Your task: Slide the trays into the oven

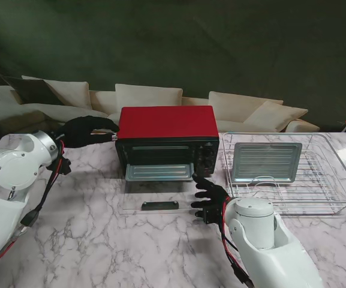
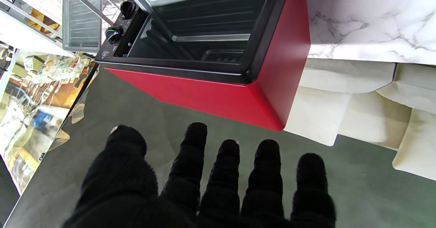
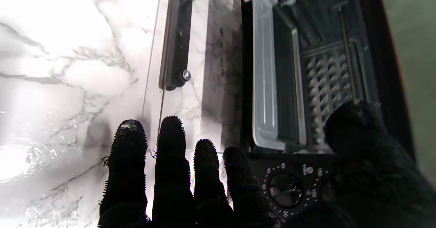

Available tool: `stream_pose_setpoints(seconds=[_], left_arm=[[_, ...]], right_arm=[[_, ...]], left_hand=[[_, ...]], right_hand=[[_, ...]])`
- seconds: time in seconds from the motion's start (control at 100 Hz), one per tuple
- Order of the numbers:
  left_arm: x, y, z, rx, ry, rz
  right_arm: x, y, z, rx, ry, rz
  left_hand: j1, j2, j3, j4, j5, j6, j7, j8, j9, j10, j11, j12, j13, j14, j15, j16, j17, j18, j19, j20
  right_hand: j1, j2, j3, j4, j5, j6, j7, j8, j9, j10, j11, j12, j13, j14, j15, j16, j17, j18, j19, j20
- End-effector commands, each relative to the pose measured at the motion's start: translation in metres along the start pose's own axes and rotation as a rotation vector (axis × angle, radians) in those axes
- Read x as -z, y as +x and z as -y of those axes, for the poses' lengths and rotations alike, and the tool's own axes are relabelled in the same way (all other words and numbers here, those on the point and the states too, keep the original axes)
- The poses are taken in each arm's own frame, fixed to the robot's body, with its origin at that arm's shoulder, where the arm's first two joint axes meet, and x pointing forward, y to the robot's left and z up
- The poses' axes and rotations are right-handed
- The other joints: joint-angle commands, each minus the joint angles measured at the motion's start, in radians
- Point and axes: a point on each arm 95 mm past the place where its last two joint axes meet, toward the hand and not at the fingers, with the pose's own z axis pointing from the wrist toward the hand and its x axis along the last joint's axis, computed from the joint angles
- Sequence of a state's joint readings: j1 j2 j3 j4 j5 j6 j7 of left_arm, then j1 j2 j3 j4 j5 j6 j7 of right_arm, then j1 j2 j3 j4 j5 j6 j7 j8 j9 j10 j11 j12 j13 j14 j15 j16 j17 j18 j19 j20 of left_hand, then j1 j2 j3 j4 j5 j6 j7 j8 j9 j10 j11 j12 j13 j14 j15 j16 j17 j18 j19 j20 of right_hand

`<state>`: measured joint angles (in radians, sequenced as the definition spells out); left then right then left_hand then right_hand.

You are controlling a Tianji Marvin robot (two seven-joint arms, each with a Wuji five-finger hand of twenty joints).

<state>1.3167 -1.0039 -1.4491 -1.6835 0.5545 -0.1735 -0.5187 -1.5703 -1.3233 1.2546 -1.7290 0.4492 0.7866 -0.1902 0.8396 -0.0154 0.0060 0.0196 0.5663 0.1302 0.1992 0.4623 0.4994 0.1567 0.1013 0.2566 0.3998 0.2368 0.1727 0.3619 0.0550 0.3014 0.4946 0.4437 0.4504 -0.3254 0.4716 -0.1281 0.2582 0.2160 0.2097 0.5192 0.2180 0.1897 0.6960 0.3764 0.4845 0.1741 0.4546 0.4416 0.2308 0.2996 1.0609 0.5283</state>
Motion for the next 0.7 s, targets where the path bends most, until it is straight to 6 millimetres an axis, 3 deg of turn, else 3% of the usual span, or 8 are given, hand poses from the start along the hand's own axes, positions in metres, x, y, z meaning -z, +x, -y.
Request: stream_pose_setpoints(seconds=[0.0,0.19,0.34,0.42,0.48,0.54,0.58,0.69], left_arm=[[0.000,0.000,-0.003,-0.001,-0.012,-0.002],[0.000,0.001,-0.006,0.003,-0.002,-0.008],[0.001,0.003,-0.008,0.004,0.010,-0.020],[0.002,0.005,-0.009,0.003,0.020,-0.028],[0.003,0.007,-0.009,0.006,0.030,-0.034],[0.004,0.009,-0.010,0.010,0.041,-0.043],[0.004,0.010,-0.010,0.013,0.046,-0.048],[0.005,0.014,-0.011,0.012,0.048,-0.064]], right_arm=[[0.010,0.004,0.000,0.031,0.014,-0.018],[0.040,0.018,0.003,0.270,0.083,-0.106],[0.055,0.024,0.012,0.510,0.063,-0.209],[0.058,0.025,0.018,0.644,0.048,-0.266],[0.058,0.025,0.024,0.729,0.054,-0.299],[0.057,0.025,0.027,0.811,0.084,-0.305],[0.056,0.025,0.030,0.853,0.098,-0.308],[0.050,0.023,0.040,0.973,0.121,-0.306]], left_hand=[[-0.022,0.035,-0.031,-0.019,0.013,0.006,-0.009,0.008,0.018,0.005,-0.004,0.011,-0.007,0.004,-0.011,0.007,-0.005,-0.004,-0.025,0.014],[-0.018,0.038,-0.030,-0.018,0.014,0.008,-0.009,0.008,0.020,0.004,-0.004,0.012,-0.007,0.004,-0.010,0.008,-0.005,-0.004,-0.023,0.015],[-0.016,0.041,-0.030,-0.017,0.017,0.010,-0.007,0.009,0.021,0.005,-0.003,0.013,-0.006,0.004,-0.009,0.009,-0.006,-0.005,-0.021,0.015],[-0.014,0.043,-0.030,-0.017,0.017,0.010,-0.007,0.009,0.023,0.005,-0.002,0.013,-0.006,0.005,-0.008,0.009,-0.006,-0.005,-0.020,0.016],[-0.014,0.043,-0.031,-0.017,0.019,0.011,-0.007,0.009,0.024,0.005,-0.002,0.013,-0.007,0.006,-0.009,0.009,-0.007,-0.005,-0.020,0.016],[-0.012,0.044,-0.031,-0.017,0.020,0.011,-0.006,0.009,0.025,0.006,-0.001,0.013,-0.005,0.005,-0.008,0.009,-0.007,-0.004,-0.019,0.016],[-0.013,0.044,-0.031,-0.017,0.020,0.011,-0.006,0.009,0.026,0.006,-0.001,0.014,-0.007,0.004,-0.008,0.009,-0.007,-0.005,-0.018,0.016],[-0.012,0.044,-0.031,-0.017,0.021,0.012,-0.006,0.009,0.027,0.008,0.000,0.014,-0.006,0.006,-0.008,0.009,-0.007,-0.004,-0.017,0.016]], right_hand=[[-0.035,0.014,-0.033,0.017,-0.005,-0.056,0.048,0.034,-0.021,-0.024,-0.028,-0.010,-0.035,-0.008,-0.008,-0.006,-0.021,0.004,-0.005,0.013],[-0.034,0.063,-0.120,0.036,0.018,-0.204,0.181,0.016,-0.024,-0.073,-0.075,-0.021,-0.106,-0.061,-0.087,-0.026,-0.132,-0.034,-0.080,0.073],[-0.033,0.044,-0.135,0.043,0.185,-0.169,0.258,-0.041,0.071,-0.090,-0.134,-0.061,-0.065,-0.080,-0.154,-0.077,-0.120,-0.057,-0.132,0.063],[-0.038,0.046,-0.127,0.044,0.230,-0.140,0.264,-0.072,0.099,-0.101,-0.150,-0.083,-0.051,-0.093,-0.187,-0.111,-0.110,-0.079,-0.164,0.022],[0.030,0.060,-0.131,0.040,0.323,-0.122,0.257,-0.117,0.117,-0.117,-0.199,-0.105,-0.060,-0.106,-0.236,-0.163,-0.137,-0.097,-0.216,-0.062],[0.055,0.107,-0.153,0.039,0.284,-0.114,0.207,-0.173,0.087,-0.163,-0.259,-0.128,-0.114,-0.146,-0.301,-0.232,-0.196,-0.152,-0.297,-0.197],[0.036,0.111,-0.103,0.032,0.273,-0.124,0.203,-0.185,0.077,-0.171,-0.287,-0.140,-0.131,-0.159,-0.320,-0.264,-0.211,-0.172,-0.319,-0.268],[-0.011,0.119,0.001,0.016,0.225,-0.115,0.171,-0.220,0.053,-0.173,-0.307,-0.147,-0.155,-0.160,-0.332,-0.282,-0.229,-0.196,-0.322,-0.318]])
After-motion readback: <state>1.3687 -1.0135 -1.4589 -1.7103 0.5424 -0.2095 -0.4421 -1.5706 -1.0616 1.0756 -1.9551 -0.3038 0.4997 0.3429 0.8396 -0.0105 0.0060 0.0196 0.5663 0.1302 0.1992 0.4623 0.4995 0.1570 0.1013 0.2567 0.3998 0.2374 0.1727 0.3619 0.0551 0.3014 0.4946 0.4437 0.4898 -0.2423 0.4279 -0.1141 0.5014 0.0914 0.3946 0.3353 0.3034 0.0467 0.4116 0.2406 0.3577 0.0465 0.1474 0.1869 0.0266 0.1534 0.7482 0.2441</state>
